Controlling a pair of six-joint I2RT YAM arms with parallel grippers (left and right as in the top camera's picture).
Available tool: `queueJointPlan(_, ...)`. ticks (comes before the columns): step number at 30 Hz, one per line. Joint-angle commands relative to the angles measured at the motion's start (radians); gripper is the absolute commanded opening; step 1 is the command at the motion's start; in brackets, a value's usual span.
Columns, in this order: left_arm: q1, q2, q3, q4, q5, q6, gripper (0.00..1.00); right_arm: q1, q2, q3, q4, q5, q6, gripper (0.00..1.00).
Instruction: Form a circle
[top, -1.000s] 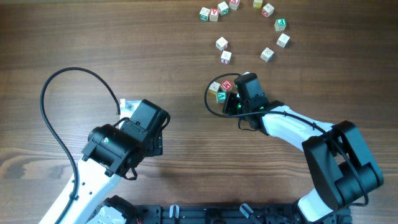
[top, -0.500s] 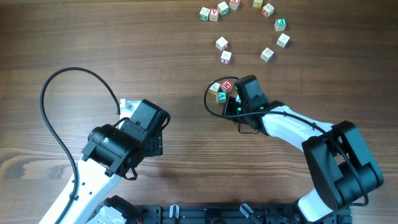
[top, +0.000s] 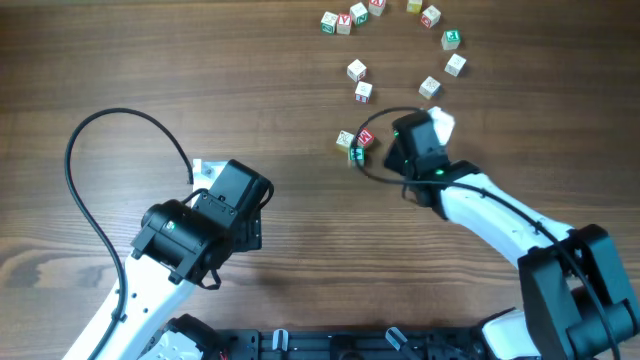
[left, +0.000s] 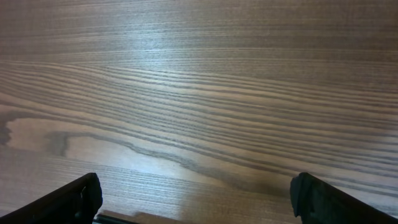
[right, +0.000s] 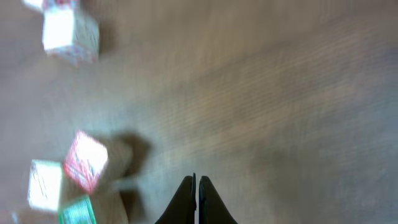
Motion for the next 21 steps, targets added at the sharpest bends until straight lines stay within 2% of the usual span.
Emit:
queueJointPlan(1, 0.005, -0.006, -0.002, 0.000, 0.009, -0.014, 1.00, -0.077, 0.030, 0.008, 0.138, -0.037, -0.110, 0.04)
queueJointPlan(5, 0.005, -0.006, -0.002, 0.000, 0.009, -0.013, 1.00, -0.136, 0.097, 0.008, 0.265, -0.165, -0.124, 0.05)
queueJointPlan(7, 0.005, -0.006, -0.002, 0.000, 0.009, -0.014, 1.00, -0.160, 0.172, 0.008, 0.349, -0.277, -0.194, 0.04)
queueJointPlan(11, 0.005, -0.006, -0.002, 0.000, 0.009, -0.014, 1.00, -0.160, 0.204, 0.008, 0.410, -0.366, -0.222, 0.05)
queueJointPlan(21, 0.005, -0.006, -0.002, 0.000, 0.009, -0.014, 1.00, -0.160, 0.204, 0.008, 0.414, -0.358, -0.225, 0.05)
